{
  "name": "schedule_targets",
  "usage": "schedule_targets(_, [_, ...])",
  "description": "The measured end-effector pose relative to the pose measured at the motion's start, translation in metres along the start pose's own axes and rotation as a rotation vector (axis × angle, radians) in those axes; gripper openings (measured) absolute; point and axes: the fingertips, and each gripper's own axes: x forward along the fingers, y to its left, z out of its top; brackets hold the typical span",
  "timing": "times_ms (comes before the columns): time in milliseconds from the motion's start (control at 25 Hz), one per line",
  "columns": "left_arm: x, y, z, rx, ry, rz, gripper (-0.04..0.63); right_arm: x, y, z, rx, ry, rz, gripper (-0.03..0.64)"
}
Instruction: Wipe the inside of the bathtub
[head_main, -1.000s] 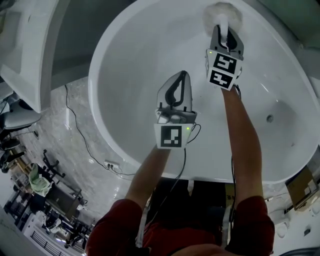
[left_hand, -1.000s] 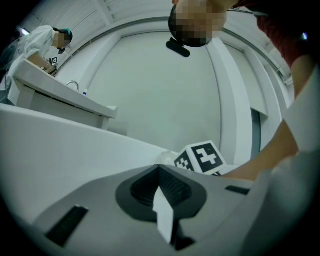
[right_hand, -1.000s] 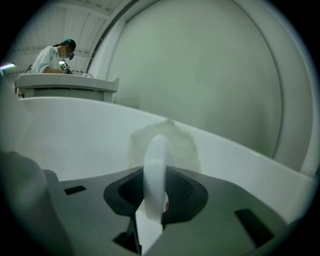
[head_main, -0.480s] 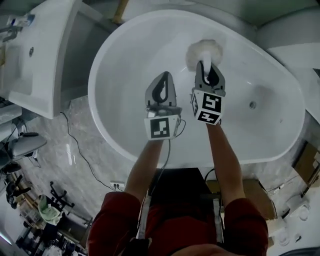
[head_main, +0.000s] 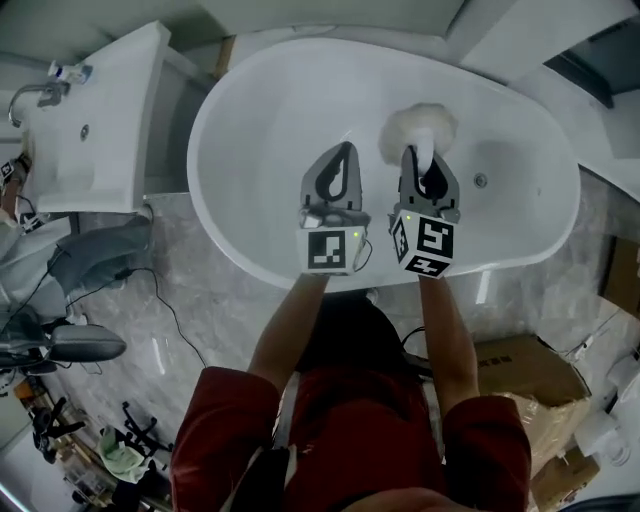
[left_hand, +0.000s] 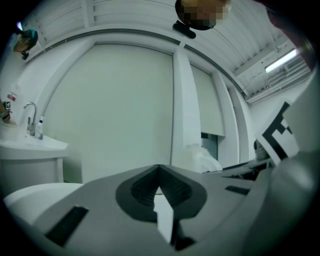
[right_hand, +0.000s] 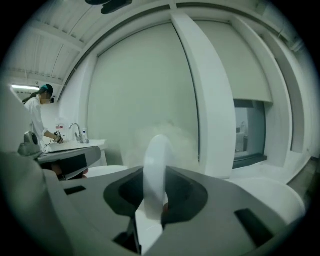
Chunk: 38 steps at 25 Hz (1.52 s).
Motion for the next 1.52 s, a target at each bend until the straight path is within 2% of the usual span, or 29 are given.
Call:
schedule_targets(120, [-0.026, -0.038, 0.028, 0.029, -0.008, -0.048, 0.015, -0.056, -0.011, 0.023, -0.009, -0.020, -0.022, 0.092])
schedule_targets(280, [-0.061, -0.084, 0.061, 0.046, 0.033, -0.107, 0.015, -0.133, -0.029, 0.046, 0.004, -0.028, -0.052, 0.092])
schedule_targets(560, [-0.138, -0.151, 0.142, 0.155, -0.019, -0.201, 0.015, -0.255, -0.034, 0.094, -0.002, -0.083, -0.069, 0.092])
schedule_targets(760, [-0.173, -0.184, 0.177, 0.165, -0.032, -0.248, 0.015, -0.319, -0.031, 0.120, 0.000, -0.102, -0.074, 0.092])
schedule_targets(960, [-0.192, -0.181, 0.207, 0.180, -0.060, -0.291, 0.015, -0.351, -0.020, 0.139, 0.016, -0.111, -0.127, 0.092])
schedule_targets(1120, [-0.206, -0.173, 0.216, 0.185, -0.073, -0.335, 0.015, -0.369, -0.010, 0.147, 0.016, -0.131, -0.199, 0.092])
schedule_targets(1360, [-0.212, -0.136, 0.219, 0.141, -0.072, -0.367, 0.015, -0.361, 0.021, 0.163, -0.014, -0.181, -0.255, 0.092])
schedule_targets(1520, [-0.218, -0.126, 0.223, 0.137, -0.091, -0.392, 0.015, -0.363, 0.036, 0.169, -0.021, -0.216, -0.279, 0.092])
